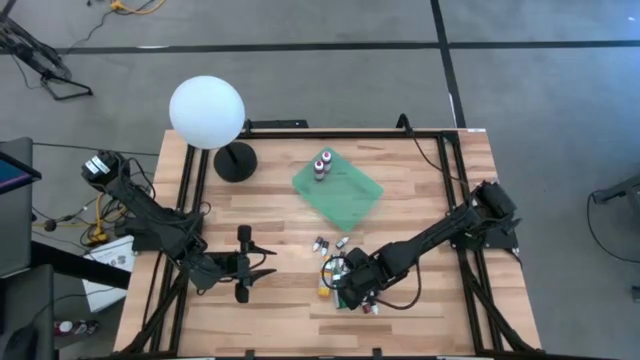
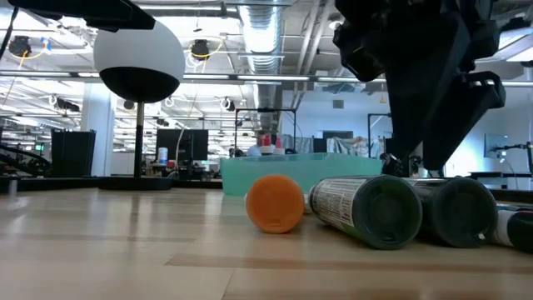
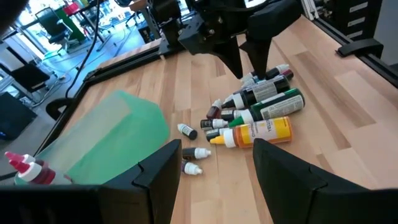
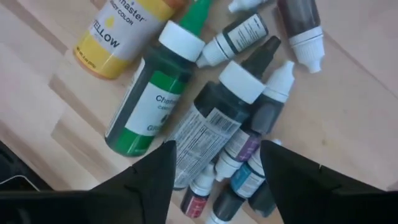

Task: Pick & Place food coloring
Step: Put the large black food coloring bottle into the green bin

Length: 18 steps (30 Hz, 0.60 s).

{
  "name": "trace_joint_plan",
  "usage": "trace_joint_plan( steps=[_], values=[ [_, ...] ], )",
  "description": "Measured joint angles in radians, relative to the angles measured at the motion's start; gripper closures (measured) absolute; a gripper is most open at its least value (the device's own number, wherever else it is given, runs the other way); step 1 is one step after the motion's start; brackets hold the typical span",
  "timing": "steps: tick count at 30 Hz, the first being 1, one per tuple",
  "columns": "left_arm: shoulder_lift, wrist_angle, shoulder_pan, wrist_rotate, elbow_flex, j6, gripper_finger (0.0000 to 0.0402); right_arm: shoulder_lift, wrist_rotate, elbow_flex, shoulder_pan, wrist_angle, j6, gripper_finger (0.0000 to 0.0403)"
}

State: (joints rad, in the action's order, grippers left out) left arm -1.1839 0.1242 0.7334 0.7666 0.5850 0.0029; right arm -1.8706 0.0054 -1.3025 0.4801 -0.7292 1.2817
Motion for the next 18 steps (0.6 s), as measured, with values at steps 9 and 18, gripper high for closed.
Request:
trace_joint_plan(
  steps=[9, 18],
  values=[
    [0.0, -0.003, 0.0, 0.0, 0.0, -0.005, 0.0208, -0.034, 0.022, 0.001, -0.013, 0.039, 0.003, 0.0177],
    [0.0, -0.009, 0.0, 0.0, 0.0, -0.014, 0.0208, -0.072, -0.007, 0.0, -0.013, 0.062, 0.001, 0.0177]
  ],
)
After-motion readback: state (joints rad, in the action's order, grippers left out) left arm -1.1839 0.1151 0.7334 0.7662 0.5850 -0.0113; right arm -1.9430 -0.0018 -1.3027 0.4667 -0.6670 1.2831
